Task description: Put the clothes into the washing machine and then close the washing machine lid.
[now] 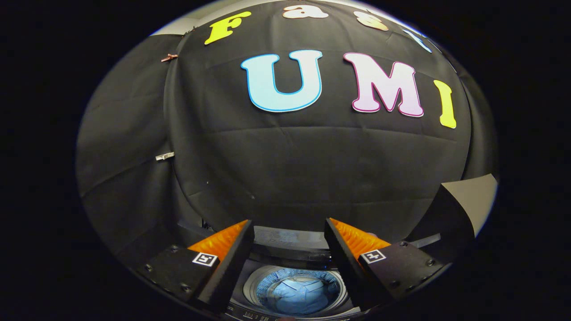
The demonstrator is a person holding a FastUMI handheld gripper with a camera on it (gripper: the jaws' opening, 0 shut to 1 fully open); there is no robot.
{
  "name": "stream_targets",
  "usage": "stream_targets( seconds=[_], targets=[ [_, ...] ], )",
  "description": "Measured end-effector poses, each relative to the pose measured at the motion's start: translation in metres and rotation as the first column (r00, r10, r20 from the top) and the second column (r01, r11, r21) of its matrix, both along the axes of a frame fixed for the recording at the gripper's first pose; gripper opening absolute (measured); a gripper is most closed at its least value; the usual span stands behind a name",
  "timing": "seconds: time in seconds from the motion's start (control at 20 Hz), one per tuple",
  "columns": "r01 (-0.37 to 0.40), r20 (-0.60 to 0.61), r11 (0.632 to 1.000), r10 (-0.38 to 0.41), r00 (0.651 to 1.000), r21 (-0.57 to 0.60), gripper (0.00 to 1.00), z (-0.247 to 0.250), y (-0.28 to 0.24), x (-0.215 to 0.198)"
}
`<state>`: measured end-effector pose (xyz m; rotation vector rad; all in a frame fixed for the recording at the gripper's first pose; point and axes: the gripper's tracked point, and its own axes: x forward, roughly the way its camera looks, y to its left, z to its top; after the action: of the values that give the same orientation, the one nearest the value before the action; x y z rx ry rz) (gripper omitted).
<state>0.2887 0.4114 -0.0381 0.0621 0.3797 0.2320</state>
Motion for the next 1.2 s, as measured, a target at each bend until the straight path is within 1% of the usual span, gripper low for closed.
stream_targets(
  seconds=[0.15,0.3,0.45,0.6,0.85,0.95,1.05,1.2],
  targets=[
    [-0.009,0.004,1.000,0.009,1.000,0.010,1.00,-0.005,0.002,-0.010],
    [-0.015,-0.017,1.000,0.015,1.000,0.014,1.00,-0.015,0.004,-0.016],
    [-0.011,-0.058,1.000,0.011,0.998,0.002,0.99,-0.039,0.002,-0.020],
    [-0.012,-0.111,1.000,0.011,0.994,-0.009,0.99,-0.070,0.000,-0.028],
    [-0.037,-0.207,0.997,0.024,0.978,-0.061,0.99,-0.136,-0.006,-0.048],
    [-0.038,-0.232,0.997,0.020,0.972,-0.073,0.99,-0.151,-0.009,-0.056],
    [-0.044,-0.248,0.996,0.023,0.969,-0.081,0.99,-0.160,-0.008,-0.060],
    [-0.039,-0.230,0.997,0.021,0.973,-0.073,0.99,-0.149,-0.012,-0.061]
  ],
)
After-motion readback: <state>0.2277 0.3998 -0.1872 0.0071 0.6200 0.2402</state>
